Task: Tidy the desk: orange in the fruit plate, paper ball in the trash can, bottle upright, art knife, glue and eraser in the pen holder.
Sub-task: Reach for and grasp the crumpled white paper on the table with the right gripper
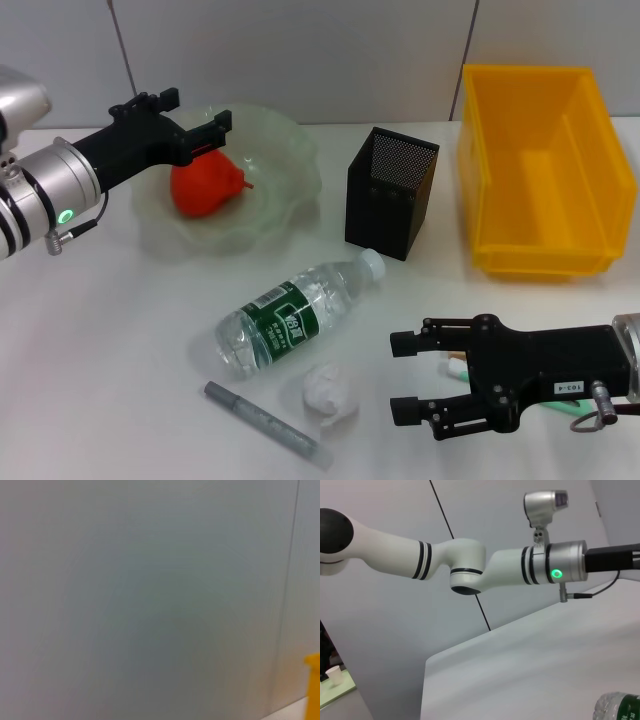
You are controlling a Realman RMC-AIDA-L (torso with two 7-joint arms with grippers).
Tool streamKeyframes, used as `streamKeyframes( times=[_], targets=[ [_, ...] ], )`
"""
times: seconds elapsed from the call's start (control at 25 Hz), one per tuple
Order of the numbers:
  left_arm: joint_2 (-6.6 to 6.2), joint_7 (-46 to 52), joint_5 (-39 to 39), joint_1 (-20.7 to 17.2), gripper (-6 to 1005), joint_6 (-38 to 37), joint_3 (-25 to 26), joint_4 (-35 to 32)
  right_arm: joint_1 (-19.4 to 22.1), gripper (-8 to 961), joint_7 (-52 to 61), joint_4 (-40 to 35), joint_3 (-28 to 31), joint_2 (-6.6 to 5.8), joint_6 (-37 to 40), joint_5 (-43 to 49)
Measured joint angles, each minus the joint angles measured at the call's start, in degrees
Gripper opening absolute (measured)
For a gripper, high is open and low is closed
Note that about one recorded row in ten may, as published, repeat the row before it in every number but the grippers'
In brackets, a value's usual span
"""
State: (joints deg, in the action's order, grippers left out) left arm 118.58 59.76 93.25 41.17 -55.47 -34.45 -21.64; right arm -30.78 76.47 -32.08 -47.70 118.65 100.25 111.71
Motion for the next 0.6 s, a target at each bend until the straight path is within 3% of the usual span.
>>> streamKeyframes(
  times=[0.04,0.08,0.12,0.2,0.24,0.32,0.44,0.52,0.6],
  targets=[
    [0.00,0.00,0.00,0.00,677,0.00,0.00,0.00,0.00,814,0.00,0.00,0.00,0.00,0.00,0.00],
    [-0.45,3.71,0.34,-0.86,697,-5.12,-0.44,-0.96,0.05,814,0.00,-0.02,0.01,0.00,0.03,0.00],
    [-0.93,6.24,0.38,-1.84,844,-9.99,-1.34,-2.43,0.12,814,0.06,-0.08,0.10,-0.02,0.14,0.00],
    [-1.62,9.93,0.41,-3.51,844,-17.66,-3.11,-4.94,0.20,814,0.36,-0.18,0.87,-0.14,0.77,-0.01],
    [-1.62,9.93,0.41,-3.51,844,-17.66,-3.11,-4.94,0.20,814,0.38,-0.19,1.07,-0.15,0.84,-0.02],
    [-3.52,15.61,0.48,-7.24,844,-29.68,-8.72,-9.75,0.20,814,0.40,-0.24,1.20,-0.17,0.88,-0.02],
    [-4.49,17.16,0.47,-8.67,844,-33.15,-11.63,-11.06,0.31,814,0.42,-0.32,1.27,-0.19,0.96,-0.03],
    [-6.41,17.46,0.81,-11.62,844,-38.75,-17.28,-11.41,0.35,814,0.43,-0.33,1.27,-0.24,0.97,-0.03],
    [-6.74,15.81,1.73,-12.75,844,-40.87,-18.35,-11.24,0.45,814,0.52,-0.32,1.29,-0.38,0.98,0.14]
  ],
)
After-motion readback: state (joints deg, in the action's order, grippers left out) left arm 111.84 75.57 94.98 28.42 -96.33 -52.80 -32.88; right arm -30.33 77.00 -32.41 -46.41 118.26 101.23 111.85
